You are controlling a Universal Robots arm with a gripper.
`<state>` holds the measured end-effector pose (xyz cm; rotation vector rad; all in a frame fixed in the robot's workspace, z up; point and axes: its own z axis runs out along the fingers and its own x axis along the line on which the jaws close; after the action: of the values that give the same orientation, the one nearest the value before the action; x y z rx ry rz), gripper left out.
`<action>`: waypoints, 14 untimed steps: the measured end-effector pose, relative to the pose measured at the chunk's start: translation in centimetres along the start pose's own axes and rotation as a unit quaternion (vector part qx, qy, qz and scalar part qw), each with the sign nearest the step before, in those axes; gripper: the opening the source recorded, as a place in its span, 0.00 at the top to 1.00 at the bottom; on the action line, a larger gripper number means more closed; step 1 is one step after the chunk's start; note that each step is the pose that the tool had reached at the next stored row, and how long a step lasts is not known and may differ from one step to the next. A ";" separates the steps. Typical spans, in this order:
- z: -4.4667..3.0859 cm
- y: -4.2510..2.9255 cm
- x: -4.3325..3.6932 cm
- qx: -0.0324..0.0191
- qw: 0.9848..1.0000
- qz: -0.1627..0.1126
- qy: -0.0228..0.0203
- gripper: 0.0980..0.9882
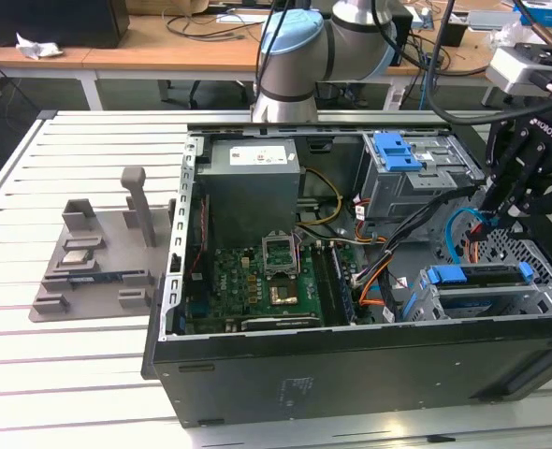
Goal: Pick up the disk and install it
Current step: 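Insert the first disk wire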
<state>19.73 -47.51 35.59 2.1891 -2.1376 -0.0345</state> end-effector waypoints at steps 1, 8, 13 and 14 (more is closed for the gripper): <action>0.05 -0.01 0.02 0.000 1.000 0.000 0.001 0.70; 0.06 -0.01 0.03 0.000 1.000 0.000 0.001 0.70; 0.06 -0.01 0.03 0.000 1.000 0.000 0.001 0.92; 0.06 -0.01 0.03 0.000 1.000 0.000 0.001 0.92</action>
<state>19.73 -47.54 35.54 2.1875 -2.1361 -0.0314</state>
